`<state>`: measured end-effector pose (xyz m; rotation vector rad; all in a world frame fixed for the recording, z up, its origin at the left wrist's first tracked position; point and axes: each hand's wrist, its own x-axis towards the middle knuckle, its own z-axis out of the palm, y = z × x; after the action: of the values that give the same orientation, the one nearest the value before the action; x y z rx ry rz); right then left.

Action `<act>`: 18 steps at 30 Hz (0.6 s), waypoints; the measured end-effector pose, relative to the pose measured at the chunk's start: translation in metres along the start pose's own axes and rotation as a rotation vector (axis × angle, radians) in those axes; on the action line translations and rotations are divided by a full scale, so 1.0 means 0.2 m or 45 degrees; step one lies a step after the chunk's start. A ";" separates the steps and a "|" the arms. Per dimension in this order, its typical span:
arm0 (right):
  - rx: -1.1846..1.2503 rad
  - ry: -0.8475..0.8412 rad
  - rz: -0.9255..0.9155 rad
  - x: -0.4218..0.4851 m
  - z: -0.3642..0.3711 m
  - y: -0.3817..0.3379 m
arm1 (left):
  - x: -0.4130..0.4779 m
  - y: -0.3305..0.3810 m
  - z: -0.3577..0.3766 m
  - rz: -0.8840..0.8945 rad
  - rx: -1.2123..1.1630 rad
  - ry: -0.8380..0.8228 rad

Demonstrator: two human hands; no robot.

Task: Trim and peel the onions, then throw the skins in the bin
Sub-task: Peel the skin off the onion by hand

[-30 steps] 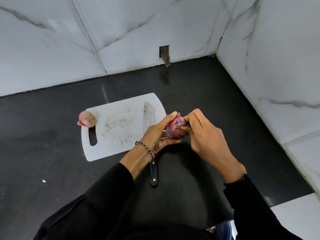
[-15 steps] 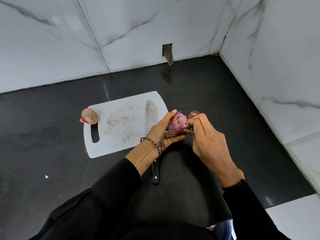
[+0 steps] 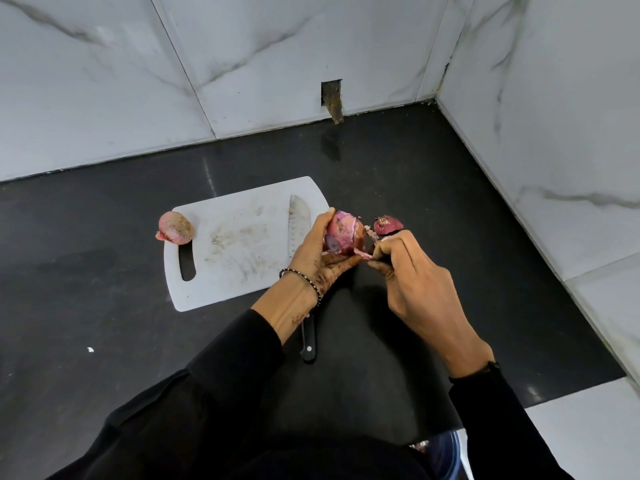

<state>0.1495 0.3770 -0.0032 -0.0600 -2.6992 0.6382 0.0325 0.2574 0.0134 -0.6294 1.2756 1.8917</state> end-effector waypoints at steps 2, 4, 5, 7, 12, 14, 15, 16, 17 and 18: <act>0.057 0.056 0.061 -0.01 0.00 0.00 | 0.01 0.02 -0.02 -0.007 -0.026 0.009; 0.092 0.120 0.121 -0.02 0.00 0.02 | 0.01 0.04 -0.05 -0.039 0.021 -0.035; 0.097 0.132 0.143 -0.02 0.00 0.02 | 0.01 0.04 -0.06 -0.052 0.055 -0.059; 0.083 0.113 0.183 -0.01 0.01 0.04 | 0.00 0.05 -0.08 -0.051 0.107 -0.100; 0.077 0.120 0.221 0.01 0.03 0.04 | -0.03 0.03 -0.08 0.016 0.247 -0.150; 0.102 0.147 0.192 0.01 0.01 0.03 | -0.04 0.03 -0.07 0.082 0.318 -0.172; 0.133 0.163 0.171 0.02 0.00 0.02 | -0.04 0.03 -0.07 0.118 0.355 -0.191; 0.175 0.177 0.142 0.03 -0.02 0.00 | -0.04 0.03 -0.07 0.145 0.393 -0.217; 0.216 0.186 0.105 0.04 -0.03 -0.01 | -0.04 0.03 -0.07 0.160 0.433 -0.246; 0.240 0.186 0.063 0.04 -0.05 -0.02 | -0.04 0.03 -0.07 0.169 0.472 -0.277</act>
<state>0.1453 0.3789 0.0091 -0.1198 -2.4929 0.8657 0.0319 0.2414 0.0176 -0.1455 1.4993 1.7081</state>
